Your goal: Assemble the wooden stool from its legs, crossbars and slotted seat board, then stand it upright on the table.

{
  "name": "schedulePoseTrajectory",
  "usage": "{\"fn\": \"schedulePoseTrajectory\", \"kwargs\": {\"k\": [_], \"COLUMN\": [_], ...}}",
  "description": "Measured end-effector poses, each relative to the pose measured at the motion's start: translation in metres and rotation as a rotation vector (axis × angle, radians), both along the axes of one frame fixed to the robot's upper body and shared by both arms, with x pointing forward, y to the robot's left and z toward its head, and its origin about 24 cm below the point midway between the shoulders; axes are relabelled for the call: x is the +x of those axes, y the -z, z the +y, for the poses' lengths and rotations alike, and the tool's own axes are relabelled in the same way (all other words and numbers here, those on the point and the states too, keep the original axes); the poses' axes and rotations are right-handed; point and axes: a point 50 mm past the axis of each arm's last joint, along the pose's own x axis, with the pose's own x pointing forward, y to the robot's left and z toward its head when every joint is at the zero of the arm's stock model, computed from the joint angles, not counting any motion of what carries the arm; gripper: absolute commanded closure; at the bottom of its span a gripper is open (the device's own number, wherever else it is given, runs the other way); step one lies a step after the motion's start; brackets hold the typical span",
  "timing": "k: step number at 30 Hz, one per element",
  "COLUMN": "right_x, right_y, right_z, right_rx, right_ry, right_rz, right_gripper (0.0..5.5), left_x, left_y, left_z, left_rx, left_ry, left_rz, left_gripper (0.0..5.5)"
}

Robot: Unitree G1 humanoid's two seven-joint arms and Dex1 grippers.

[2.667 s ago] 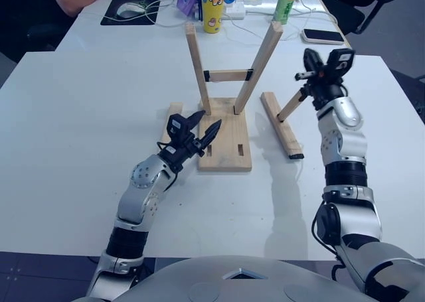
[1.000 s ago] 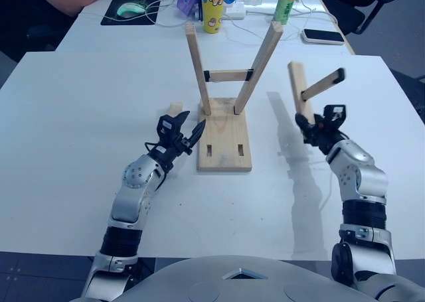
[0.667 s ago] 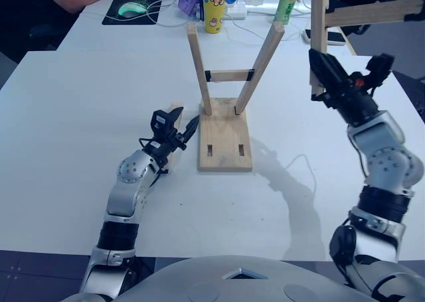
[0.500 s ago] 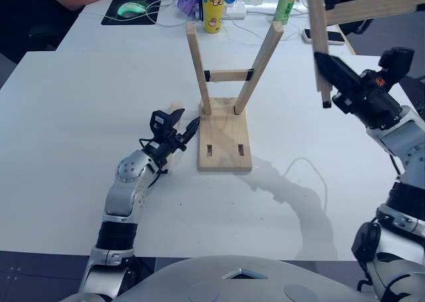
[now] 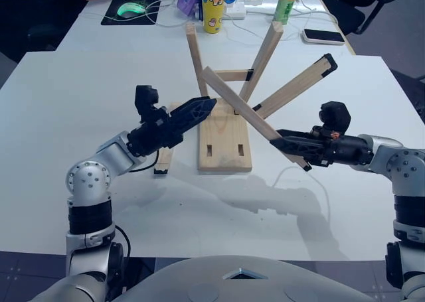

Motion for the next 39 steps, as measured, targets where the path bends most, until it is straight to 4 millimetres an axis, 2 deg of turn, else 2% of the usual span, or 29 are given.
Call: {"fn": "schedulePoseTrajectory", "kwargs": {"k": [9, 24, 39], "right_x": [-0.005, -0.004, -0.005], "right_y": [0.004, 0.004, 0.008], "right_z": [0.011, 0.012, 0.014], "right_rx": [0.023, 0.018, 0.011], "right_ry": [-0.115, -0.126, -0.162], "right_rz": [0.024, 0.021, 0.033], "right_gripper": [3.45, 3.45, 3.45], "left_x": [-0.006, -0.01, -0.013], "left_y": [0.007, 0.005, 0.004], "left_z": [-0.01, -0.01, -0.009], "left_rx": [-0.006, 0.01, 0.037], "left_ry": [0.076, 0.109, 0.112], "left_rz": [0.057, 0.058, 0.039], "left_gripper": [1.15, 3.46, 3.46]}}
